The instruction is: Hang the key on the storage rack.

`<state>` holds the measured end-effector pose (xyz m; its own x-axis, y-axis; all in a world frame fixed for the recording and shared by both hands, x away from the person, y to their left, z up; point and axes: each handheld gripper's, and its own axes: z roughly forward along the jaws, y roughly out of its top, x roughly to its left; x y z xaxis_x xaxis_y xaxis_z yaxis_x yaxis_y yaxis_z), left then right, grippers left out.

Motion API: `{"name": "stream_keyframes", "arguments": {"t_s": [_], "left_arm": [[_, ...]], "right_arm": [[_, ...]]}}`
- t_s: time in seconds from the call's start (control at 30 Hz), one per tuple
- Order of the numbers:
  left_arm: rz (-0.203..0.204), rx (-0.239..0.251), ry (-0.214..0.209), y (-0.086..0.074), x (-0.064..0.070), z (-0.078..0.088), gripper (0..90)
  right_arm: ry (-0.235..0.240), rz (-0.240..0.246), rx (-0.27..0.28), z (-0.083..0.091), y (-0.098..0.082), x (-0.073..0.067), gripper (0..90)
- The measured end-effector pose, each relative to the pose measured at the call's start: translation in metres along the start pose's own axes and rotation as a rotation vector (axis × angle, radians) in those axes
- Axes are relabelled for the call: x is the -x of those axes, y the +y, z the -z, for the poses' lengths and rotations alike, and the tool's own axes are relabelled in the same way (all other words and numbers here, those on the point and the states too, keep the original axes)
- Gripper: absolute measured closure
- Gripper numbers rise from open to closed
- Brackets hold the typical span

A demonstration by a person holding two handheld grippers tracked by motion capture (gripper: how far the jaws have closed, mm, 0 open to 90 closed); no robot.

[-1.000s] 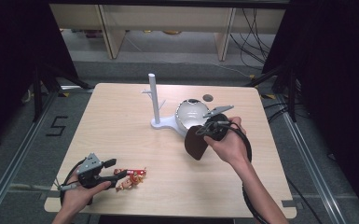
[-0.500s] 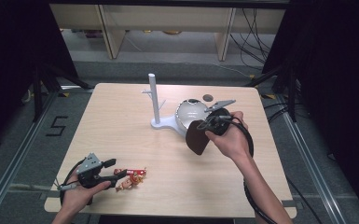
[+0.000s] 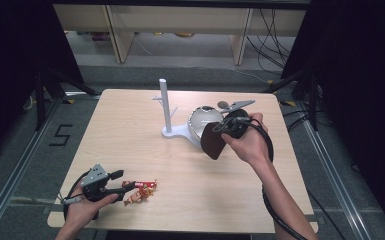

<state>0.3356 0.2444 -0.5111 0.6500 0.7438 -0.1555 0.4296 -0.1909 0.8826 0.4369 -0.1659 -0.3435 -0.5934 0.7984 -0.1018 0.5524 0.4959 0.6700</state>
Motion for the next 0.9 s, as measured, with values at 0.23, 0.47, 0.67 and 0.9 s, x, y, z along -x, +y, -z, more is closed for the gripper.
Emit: {"name": "stream_keyframes", "arguments": {"t_s": [0.23, 0.47, 0.67, 0.9], "left_arm": [[-0.005, 0.001, -0.002, 0.0, 0.0, 0.0, 30.5], [-0.001, 0.011, -0.004, 0.0, -0.001, 0.001, 30.4], [-0.001, 0.008, -0.007, 0.0, 0.0, 0.0, 30.4], [-0.003, 0.006, -0.009, 0.0, 0.0, 0.0, 30.4]], "right_arm": [[-0.015, 0.007, 0.018, 0.002, 0.006, 0.005, 81.7], [-0.032, -0.003, 0.039, 0.002, 0.014, 0.011, 81.7], [-0.038, -0.011, 0.056, -0.003, 0.024, 0.017, 81.6], [-0.036, -0.025, 0.055, -0.01, 0.037, 0.023, 81.6]]}}
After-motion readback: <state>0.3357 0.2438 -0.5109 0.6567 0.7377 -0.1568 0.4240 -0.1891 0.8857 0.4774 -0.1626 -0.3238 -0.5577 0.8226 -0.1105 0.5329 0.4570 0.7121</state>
